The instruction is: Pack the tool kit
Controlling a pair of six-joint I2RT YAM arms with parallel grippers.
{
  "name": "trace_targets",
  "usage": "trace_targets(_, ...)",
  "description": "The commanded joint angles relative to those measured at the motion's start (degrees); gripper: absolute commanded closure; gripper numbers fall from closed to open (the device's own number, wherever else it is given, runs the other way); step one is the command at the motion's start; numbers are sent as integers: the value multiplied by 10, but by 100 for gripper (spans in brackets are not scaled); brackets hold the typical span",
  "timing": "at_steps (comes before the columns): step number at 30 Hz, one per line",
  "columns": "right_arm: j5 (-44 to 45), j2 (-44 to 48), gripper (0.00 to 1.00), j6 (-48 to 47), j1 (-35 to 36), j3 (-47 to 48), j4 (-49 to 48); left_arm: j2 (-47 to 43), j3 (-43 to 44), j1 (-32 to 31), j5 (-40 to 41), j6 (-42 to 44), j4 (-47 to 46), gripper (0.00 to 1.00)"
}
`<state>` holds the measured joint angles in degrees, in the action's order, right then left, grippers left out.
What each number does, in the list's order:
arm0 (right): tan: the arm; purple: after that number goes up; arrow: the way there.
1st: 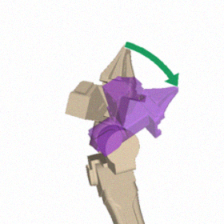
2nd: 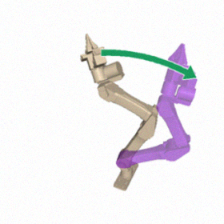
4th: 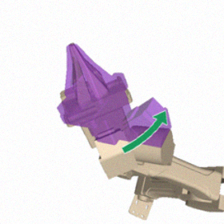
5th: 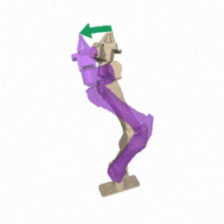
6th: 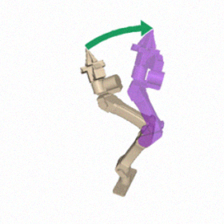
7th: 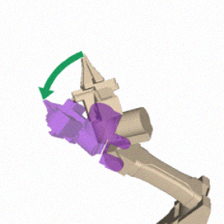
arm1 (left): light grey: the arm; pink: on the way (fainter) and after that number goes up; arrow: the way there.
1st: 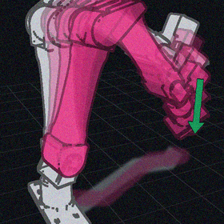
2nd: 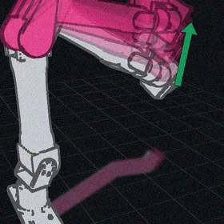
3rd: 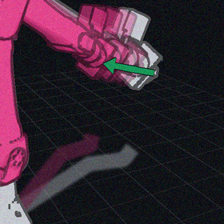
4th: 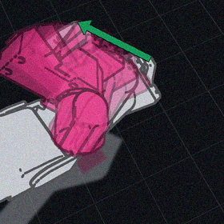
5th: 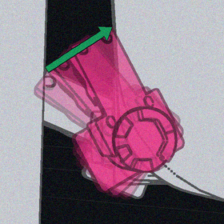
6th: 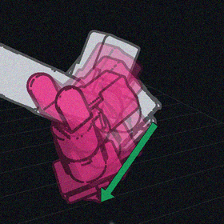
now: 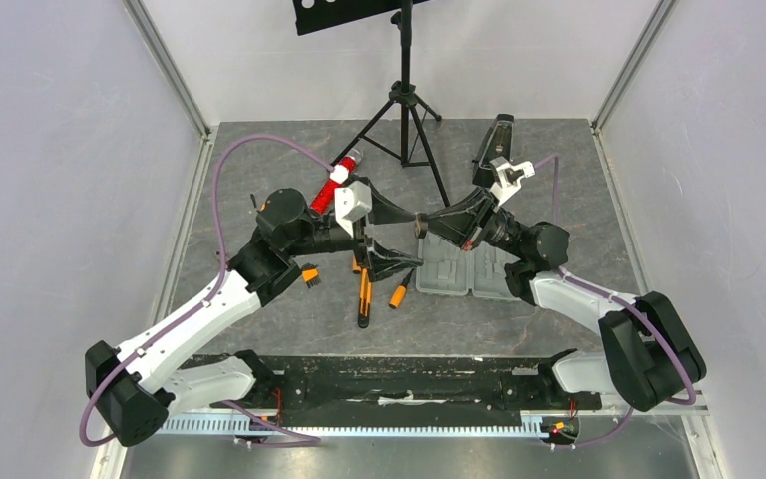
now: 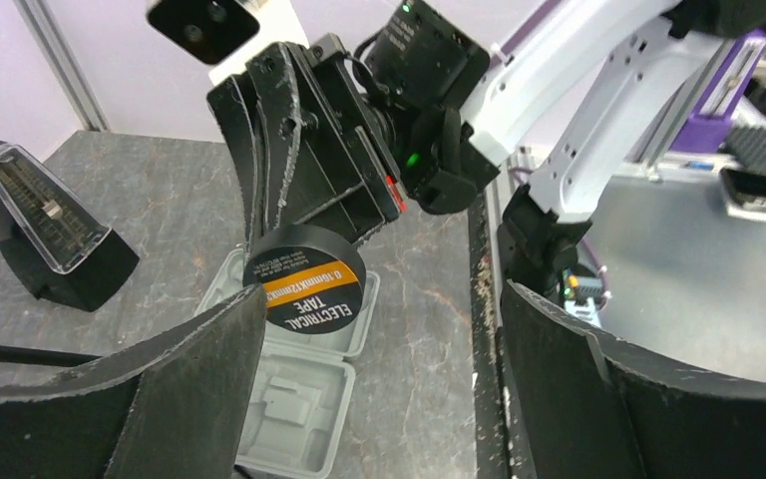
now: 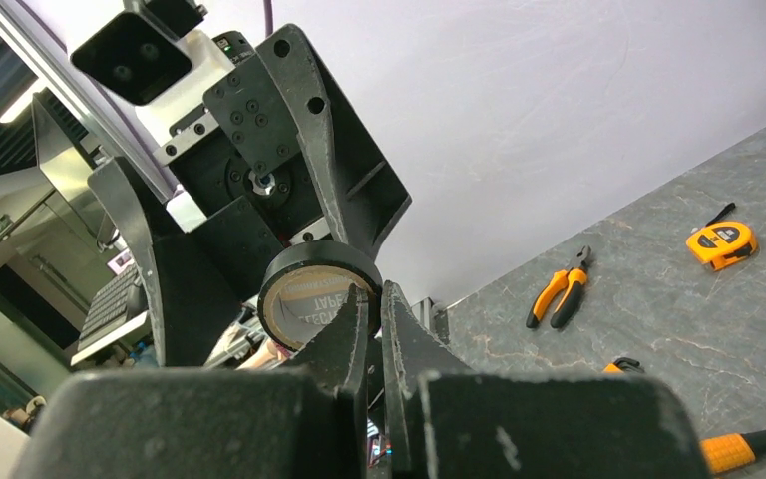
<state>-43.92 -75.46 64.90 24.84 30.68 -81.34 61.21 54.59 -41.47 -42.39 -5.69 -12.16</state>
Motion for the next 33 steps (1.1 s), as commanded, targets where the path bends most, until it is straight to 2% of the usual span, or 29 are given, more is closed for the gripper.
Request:
trace_targets(1,-25,10,100,-6,1,25,-18,-7,23,-17,10,124,35,8)
trace_targets(14,-56,-8,100,46,8,34,-98,3,45,-25,41,188,50,9)
trace_targets(27,-56,-16,100,55,14,37,-109,18,55,-26,7,169,42,26)
trace_targets(33,-56,-17,100,53,16,38,-105,24,56,-27,11,166,41,27)
